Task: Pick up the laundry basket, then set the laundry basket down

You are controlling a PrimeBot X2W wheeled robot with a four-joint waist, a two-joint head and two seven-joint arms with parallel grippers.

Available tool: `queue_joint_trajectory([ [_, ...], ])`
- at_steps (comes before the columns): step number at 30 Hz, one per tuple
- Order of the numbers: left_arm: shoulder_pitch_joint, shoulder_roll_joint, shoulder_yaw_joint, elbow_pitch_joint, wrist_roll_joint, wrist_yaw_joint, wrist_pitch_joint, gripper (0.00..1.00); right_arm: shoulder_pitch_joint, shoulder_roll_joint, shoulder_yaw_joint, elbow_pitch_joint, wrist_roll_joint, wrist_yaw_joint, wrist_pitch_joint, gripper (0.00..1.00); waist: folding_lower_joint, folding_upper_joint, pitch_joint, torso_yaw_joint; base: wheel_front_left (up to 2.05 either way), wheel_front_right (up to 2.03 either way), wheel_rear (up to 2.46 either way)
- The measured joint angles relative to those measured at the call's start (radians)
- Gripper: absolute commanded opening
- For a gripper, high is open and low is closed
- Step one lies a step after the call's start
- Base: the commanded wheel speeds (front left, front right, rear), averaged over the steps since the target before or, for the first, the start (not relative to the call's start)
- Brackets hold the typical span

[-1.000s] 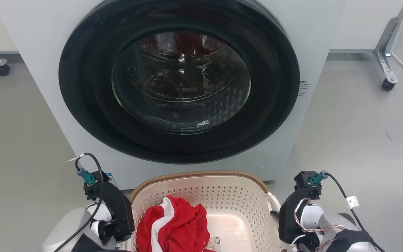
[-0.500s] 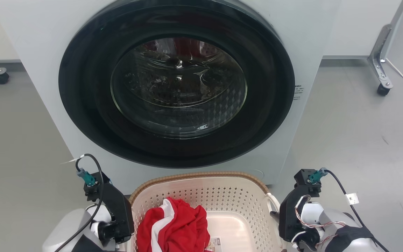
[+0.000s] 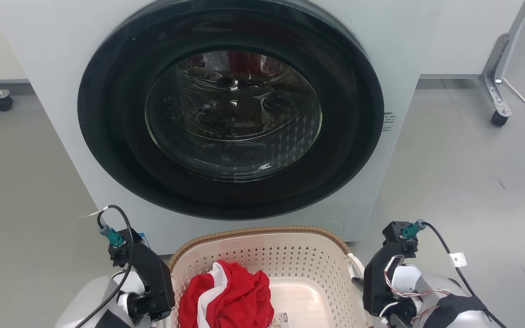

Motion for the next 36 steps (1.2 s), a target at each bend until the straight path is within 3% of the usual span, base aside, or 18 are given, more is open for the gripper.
queue_joint_trajectory([
  [23,0.004,0.001,-0.013,0.001,-0.006,0.0,-0.024,0.0,-0.002,-0.001,0.022,0.001,0.035,0.0,-0.002,0.0,0.0,0.0,0.007,0.005,0.0,0.0,0.0],
  [36,0.005,0.0,-0.026,-0.006,0.0,0.0,-0.122,0.0,-0.001,-0.001,0.033,-0.005,0.041,0.0,-0.056,0.0,0.0,0.0,0.044,0.007,0.0,0.0,0.0],
])
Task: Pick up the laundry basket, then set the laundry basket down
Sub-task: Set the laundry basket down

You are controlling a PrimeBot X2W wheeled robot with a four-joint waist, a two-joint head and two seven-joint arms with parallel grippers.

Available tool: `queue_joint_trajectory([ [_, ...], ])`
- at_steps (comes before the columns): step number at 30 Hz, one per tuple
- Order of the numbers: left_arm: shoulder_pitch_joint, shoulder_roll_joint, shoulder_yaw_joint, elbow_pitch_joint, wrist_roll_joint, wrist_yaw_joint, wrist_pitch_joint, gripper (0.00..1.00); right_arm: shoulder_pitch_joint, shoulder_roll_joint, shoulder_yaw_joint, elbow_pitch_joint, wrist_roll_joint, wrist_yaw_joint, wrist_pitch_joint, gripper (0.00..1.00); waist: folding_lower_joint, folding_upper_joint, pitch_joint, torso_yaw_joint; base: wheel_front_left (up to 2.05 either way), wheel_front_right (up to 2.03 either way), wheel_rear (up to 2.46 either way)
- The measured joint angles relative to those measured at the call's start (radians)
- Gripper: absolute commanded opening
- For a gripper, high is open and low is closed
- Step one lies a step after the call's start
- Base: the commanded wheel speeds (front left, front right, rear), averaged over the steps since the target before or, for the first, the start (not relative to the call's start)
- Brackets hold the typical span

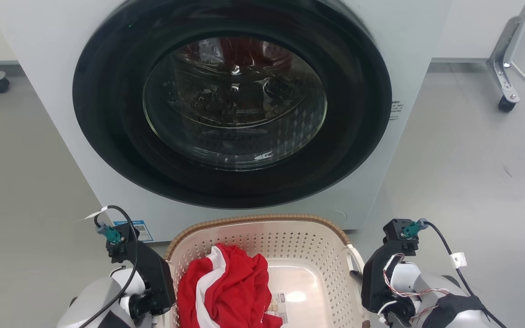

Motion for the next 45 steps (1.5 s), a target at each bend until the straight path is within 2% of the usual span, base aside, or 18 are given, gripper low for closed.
queue_joint_trajectory([
  [15,-0.027,-0.001,-0.014,-0.027,0.044,0.009,-0.16,0.0,-0.035,-0.001,0.012,-0.007,-0.016,0.0,-0.113,0.0,0.0,0.0,0.106,0.0,0.0,0.0,0.0],
  [45,-0.059,-0.014,-0.046,-0.035,0.072,0.009,-0.346,0.0,-0.103,-0.013,0.049,-0.009,-0.054,-0.015,-0.281,0.0,0.0002,0.0001,0.374,0.01,0.0,0.0,0.0],
])
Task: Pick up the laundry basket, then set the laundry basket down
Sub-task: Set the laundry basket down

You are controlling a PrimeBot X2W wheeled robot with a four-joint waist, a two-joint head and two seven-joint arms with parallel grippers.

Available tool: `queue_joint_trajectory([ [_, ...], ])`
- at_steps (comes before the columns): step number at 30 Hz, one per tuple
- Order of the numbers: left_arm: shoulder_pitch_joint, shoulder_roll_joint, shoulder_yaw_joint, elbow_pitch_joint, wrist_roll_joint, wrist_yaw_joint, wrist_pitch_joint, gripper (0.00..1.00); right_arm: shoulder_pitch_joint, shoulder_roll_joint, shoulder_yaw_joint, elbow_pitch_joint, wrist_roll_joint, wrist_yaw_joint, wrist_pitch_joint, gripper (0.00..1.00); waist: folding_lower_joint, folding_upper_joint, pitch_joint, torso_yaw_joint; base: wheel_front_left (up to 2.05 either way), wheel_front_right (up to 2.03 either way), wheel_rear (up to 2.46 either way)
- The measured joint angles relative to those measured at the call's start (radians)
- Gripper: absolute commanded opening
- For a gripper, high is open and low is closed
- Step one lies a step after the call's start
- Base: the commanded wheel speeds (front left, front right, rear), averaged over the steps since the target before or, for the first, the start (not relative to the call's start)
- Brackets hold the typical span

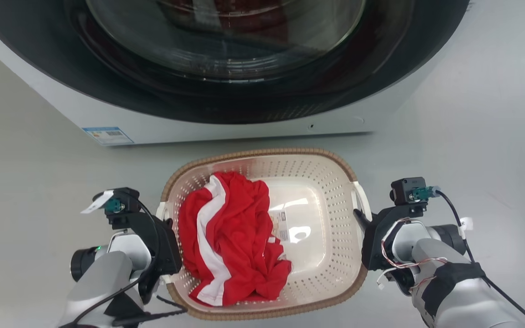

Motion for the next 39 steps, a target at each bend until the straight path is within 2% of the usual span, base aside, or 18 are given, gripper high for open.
queue_joint_trajectory([
  [23,-0.116,-0.001,-0.016,-0.031,0.043,0.0,-0.168,0.0,-0.109,-0.03,0.006,-0.013,-0.052,-0.017,-0.185,0.0,-0.0001,0.0,0.289,0.008,0.0,0.0,0.0],
  [39,-0.155,-0.006,-0.022,-0.019,0.052,0.0,-0.246,0.0,-0.15,-0.036,0.012,0.004,-0.061,-0.019,-0.256,0.0,-0.0001,0.0,0.408,0.019,0.0,0.0,0.0],
])
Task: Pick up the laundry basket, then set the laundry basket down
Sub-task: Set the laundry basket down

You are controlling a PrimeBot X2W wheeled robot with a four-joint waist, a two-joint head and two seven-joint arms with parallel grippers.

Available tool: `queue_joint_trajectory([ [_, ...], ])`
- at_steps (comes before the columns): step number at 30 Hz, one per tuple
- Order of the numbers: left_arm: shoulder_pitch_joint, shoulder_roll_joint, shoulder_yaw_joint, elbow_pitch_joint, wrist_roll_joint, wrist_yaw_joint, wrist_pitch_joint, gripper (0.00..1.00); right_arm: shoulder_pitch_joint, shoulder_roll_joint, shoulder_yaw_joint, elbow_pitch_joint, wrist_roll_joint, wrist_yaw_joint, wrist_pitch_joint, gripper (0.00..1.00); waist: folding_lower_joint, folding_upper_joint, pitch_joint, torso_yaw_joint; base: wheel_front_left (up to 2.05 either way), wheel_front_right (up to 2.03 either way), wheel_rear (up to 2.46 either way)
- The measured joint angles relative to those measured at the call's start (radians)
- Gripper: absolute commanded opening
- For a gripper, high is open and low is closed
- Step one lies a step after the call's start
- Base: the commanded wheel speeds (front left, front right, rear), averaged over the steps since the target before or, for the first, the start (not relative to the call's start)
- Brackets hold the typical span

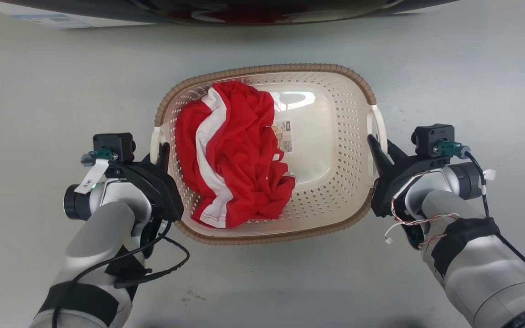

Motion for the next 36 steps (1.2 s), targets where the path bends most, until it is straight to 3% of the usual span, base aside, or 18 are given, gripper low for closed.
queue_joint_trajectory([
  [19,-0.018,-0.005,-0.009,0.022,-0.01,-0.001,0.013,0.0,-0.01,0.004,-0.014,0.023,0.012,0.003,-0.012,0.0,-0.0001,-0.0002,0.02,-0.002,0.0,0.0,0.0],
  [20,-0.018,-0.006,-0.009,0.022,-0.011,-0.001,0.013,0.09,-0.01,0.005,-0.018,0.024,0.014,0.006,-0.015,0.0,-0.0001,-0.0002,0.02,-0.002,0.0,0.0,0.0],
  [21,-0.018,-0.006,-0.005,0.023,-0.015,-0.002,0.013,0.35,-0.01,0.005,-0.018,0.024,0.014,0.006,-0.015,0.0,-0.0001,-0.0002,0.021,-0.002,0.0,0.0,0.0],
  [22,-0.018,-0.006,-0.002,0.024,-0.021,-0.003,0.013,0.5,-0.01,0.005,-0.017,0.024,0.014,0.006,-0.016,0.04,-0.0001,-0.0002,0.021,-0.002,0.0,0.0,0.0],
  [23,-0.018,-0.006,-0.003,0.025,-0.021,-0.003,0.013,1.0,-0.01,0.005,-0.018,0.024,0.014,0.006,-0.016,0.55,-0.0002,-0.0002,0.021,-0.002,0.0,0.0,0.0],
  [24,-0.018,-0.006,-0.003,0.026,-0.021,-0.003,0.013,1.0,-0.01,0.006,-0.017,0.026,0.014,0.006,-0.016,1.0,-0.0002,-0.0002,0.021,-0.002,0.0,0.0,0.0],
  [36,-0.018,-0.006,-0.011,0.034,-0.026,-0.003,-0.002,1.0,-0.01,0.002,-0.034,0.033,0.034,0.006,-0.035,1.0,-0.0001,-0.0001,-0.008,0.0,0.0,0.0,0.0],
])
